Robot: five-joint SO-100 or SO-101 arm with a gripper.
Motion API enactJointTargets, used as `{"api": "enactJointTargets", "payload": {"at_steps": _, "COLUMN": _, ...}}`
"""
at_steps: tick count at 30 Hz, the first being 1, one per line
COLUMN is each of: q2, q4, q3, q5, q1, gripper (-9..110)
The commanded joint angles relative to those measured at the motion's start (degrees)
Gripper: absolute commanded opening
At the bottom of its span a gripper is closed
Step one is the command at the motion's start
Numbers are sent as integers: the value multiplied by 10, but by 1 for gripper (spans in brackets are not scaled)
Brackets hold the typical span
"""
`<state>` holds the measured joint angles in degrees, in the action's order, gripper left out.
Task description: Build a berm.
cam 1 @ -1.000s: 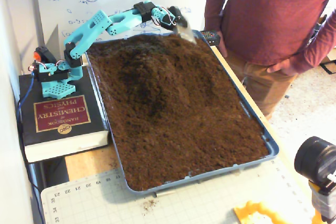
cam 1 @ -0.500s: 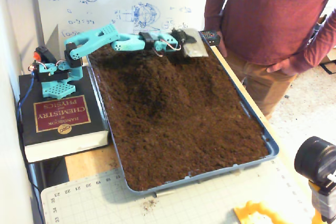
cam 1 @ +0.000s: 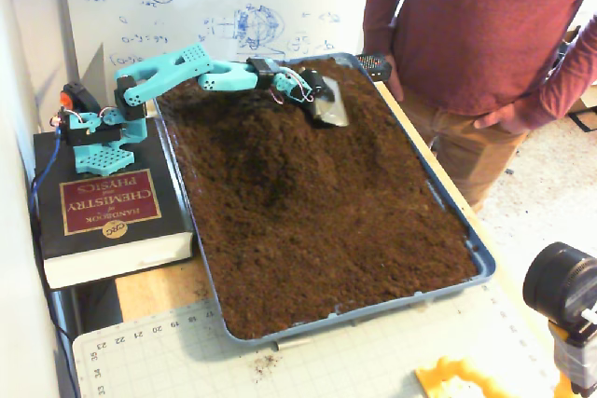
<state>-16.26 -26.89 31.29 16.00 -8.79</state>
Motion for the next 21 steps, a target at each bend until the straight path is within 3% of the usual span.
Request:
{"api": "enactJointTargets", "payload": {"at_steps": 1, "q2": -91, "q4": -98, "q3": -17, "q5": 3, "q1": -6, "gripper": 1}}
{"api": "enactJointTargets", "payload": {"at_steps": 9, "q2": -147, "q4": -187, "q3": -6, "q5": -1, "q1": -8, "gripper": 1}}
{"api": "enactJointTargets", "payload": {"at_steps": 21, "q2": -165, "q4": -319, "q3": -5, "q5": -147, "q1": 21, "gripper": 1}}
